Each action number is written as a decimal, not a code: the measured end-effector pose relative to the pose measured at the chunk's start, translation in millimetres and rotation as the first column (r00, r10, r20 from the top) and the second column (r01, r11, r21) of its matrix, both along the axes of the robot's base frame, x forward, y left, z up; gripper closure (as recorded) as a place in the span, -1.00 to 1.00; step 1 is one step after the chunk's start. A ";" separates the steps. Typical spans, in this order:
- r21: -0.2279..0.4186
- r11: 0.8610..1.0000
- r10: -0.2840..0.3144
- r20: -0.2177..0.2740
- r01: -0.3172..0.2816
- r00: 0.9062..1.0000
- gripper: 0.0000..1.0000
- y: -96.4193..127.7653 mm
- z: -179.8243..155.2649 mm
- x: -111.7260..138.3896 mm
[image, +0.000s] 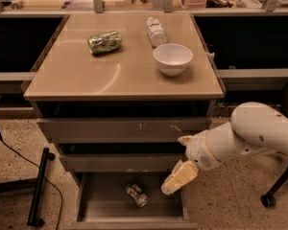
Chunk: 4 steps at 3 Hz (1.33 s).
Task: Pick 7up can from bottom drawer and place on counter
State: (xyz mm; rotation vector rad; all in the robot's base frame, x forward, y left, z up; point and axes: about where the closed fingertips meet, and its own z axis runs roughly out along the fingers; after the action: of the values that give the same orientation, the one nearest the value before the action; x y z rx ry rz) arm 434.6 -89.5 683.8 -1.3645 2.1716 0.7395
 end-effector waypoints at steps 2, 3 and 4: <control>0.015 0.996 -0.088 0.010 0.088 0.996 -1.00 21.8 -42.5 35.4; 0.066 0.990 -0.122 -0.024 0.123 0.992 -1.00 21.6 -72.2 15.2; 0.077 0.970 -0.228 -0.032 0.230 0.973 -1.00 12.1 -130.7 13.2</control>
Offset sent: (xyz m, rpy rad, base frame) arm 0.0237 0.0174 -0.0364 0.0109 0.0067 -0.0601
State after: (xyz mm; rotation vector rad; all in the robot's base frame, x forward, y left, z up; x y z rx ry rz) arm 447.8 -77.4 553.1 -1.0474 2.2428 0.7468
